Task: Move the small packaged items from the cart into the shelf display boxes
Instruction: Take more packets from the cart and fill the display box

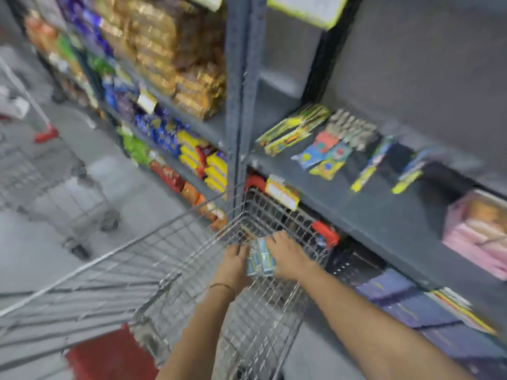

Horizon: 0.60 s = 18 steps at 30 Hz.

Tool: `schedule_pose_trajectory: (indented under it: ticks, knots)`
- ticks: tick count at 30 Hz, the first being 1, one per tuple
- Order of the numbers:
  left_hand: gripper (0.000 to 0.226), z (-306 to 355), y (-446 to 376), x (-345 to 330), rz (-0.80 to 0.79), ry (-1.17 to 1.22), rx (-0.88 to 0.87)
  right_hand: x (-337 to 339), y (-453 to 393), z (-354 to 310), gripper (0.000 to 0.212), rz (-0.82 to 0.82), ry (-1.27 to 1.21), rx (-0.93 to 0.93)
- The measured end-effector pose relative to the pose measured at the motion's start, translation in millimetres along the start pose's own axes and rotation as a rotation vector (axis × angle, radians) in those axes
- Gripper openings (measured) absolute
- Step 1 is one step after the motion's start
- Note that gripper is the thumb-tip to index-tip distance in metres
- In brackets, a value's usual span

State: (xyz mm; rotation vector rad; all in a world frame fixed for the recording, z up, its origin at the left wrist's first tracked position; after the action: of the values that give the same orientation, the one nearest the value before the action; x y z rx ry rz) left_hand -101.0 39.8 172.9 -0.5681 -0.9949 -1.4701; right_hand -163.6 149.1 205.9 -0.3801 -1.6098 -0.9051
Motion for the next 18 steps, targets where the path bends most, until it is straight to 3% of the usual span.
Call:
schedule_pose_trajectory:
  ticks: [6,10,15,18]
  knots:
    - [0.081,164,-2,64,-0.029,-0.059,-0.389,93,113,94,0.085,0.232,-0.134,-0.201]
    - [0.071,274,-1,70,0.052,-0.071,-0.705,119,204,162,0.081,0.401,-0.228,-0.375]
    - [0.085,406,-3,19,-0.121,-0.086,-0.813,113,332,250,0.078,0.483,-0.314,-0.649]
    - [0.086,476,7,-27,-0.197,-0.114,-0.872,86,401,298,0.077,0.436,-0.347,-0.835]
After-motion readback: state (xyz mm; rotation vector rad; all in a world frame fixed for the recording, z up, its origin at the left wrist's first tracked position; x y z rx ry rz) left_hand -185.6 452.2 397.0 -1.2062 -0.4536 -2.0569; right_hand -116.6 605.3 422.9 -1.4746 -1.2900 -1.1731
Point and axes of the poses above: each hand's wrist, its own y-axis away from the middle knuckle, its own x-axis out of the back of the hand, z = x × y, the point moved 5 cm from there along -y, towards the middle knuckle
